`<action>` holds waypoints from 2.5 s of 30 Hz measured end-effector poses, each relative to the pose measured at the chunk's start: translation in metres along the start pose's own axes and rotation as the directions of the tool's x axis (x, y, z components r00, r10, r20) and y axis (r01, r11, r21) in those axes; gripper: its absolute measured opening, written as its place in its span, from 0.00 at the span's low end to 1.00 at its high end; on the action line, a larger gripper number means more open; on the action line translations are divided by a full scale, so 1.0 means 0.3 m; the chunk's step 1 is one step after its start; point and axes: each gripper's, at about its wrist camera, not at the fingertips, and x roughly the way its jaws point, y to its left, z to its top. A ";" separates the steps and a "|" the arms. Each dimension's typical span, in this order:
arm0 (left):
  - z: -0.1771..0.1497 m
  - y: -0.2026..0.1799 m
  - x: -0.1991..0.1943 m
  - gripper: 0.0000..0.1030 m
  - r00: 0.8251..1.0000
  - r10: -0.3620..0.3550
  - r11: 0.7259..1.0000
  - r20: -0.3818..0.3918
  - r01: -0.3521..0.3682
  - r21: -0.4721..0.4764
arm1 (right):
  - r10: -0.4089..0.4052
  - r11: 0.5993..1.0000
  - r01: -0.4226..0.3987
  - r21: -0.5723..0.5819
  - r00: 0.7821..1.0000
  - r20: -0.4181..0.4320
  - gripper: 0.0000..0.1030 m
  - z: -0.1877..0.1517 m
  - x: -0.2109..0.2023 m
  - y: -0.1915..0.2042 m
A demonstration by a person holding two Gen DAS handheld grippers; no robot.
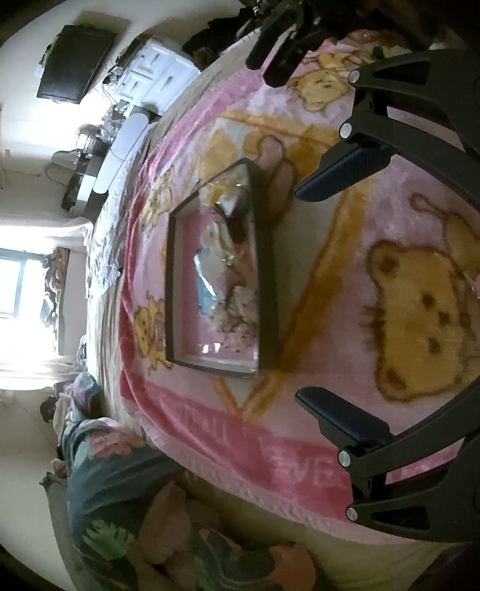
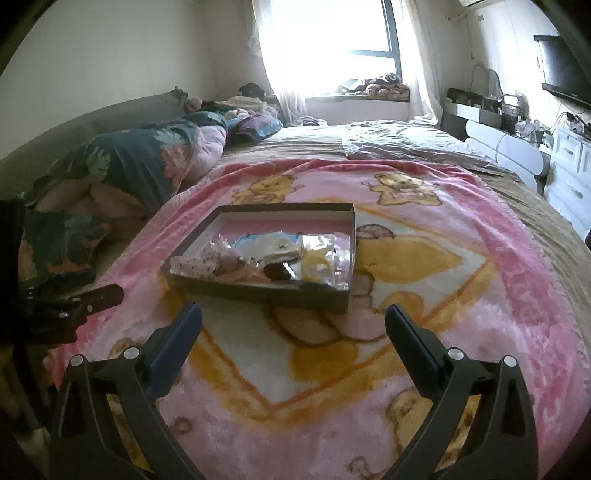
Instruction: Organize jewelry
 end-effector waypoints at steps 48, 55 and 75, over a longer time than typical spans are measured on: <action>-0.062 0.008 -0.031 0.91 1.000 0.000 0.999 -0.002 0.000 -0.033 | 0.004 1.000 -0.004 0.006 1.000 -0.020 0.96 -0.064 -0.020 0.022; -0.046 0.020 -0.036 0.91 1.000 0.006 1.000 -0.013 -0.006 -0.028 | 0.005 1.000 -0.004 0.006 1.000 -0.020 0.96 -0.064 -0.021 0.020; -0.051 0.014 -0.036 0.91 1.000 0.015 1.000 -0.016 -0.015 -0.027 | 0.002 1.000 -0.002 0.007 1.000 -0.018 0.96 -0.062 -0.026 0.023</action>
